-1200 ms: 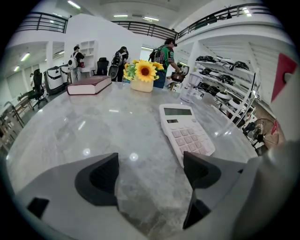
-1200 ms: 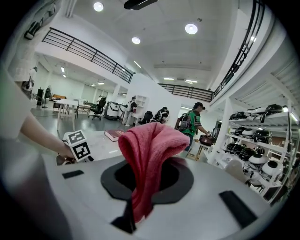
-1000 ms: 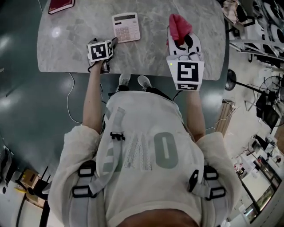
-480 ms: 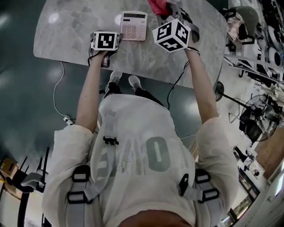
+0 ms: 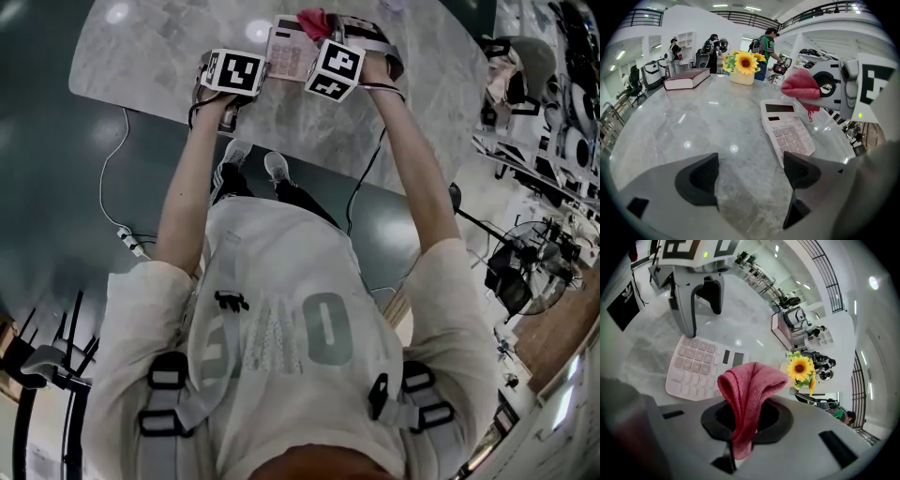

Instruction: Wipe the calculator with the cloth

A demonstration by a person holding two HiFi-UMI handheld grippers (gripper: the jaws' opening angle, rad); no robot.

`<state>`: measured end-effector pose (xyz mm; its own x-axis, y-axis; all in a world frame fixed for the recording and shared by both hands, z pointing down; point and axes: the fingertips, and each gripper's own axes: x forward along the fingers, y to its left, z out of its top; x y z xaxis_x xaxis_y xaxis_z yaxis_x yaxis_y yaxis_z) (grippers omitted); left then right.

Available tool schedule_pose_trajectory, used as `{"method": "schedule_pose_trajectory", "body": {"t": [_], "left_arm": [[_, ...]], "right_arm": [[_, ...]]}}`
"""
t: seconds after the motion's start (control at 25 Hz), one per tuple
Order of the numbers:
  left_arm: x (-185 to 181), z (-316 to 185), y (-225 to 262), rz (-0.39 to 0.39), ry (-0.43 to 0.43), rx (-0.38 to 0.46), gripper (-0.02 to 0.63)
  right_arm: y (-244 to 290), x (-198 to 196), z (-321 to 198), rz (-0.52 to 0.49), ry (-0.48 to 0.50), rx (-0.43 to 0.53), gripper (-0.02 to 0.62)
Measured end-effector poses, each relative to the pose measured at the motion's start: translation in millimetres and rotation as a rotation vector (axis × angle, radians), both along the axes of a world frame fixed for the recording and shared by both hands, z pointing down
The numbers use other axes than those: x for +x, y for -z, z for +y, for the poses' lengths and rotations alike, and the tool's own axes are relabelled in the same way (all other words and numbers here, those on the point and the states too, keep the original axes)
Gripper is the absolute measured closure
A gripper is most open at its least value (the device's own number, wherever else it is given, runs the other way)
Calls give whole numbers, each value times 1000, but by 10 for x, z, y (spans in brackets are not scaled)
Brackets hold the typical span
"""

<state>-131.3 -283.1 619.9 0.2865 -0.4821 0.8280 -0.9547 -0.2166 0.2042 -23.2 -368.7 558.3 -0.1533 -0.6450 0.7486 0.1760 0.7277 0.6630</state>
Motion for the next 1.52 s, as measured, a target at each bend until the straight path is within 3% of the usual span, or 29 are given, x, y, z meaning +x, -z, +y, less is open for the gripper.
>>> {"method": "schedule_pose_trajectory", "body": {"t": [0.2,0.6,0.76,1.52], "left_arm": [[4,-27,17,-1,-1,-7,183],[27,-72,28,0,-5,-8,183],[8,-39,16,0,-5,-10,183],[-3,-42,35,-5,-10,-21,183]], "right_arm": [[-195,30,-58,78,0,-13,541],[-249,59,-86,86,-34,-27,541],[-385,50,144,95,-26,-104,541],[-541,159,1019,53,-41,-200,545]]}}
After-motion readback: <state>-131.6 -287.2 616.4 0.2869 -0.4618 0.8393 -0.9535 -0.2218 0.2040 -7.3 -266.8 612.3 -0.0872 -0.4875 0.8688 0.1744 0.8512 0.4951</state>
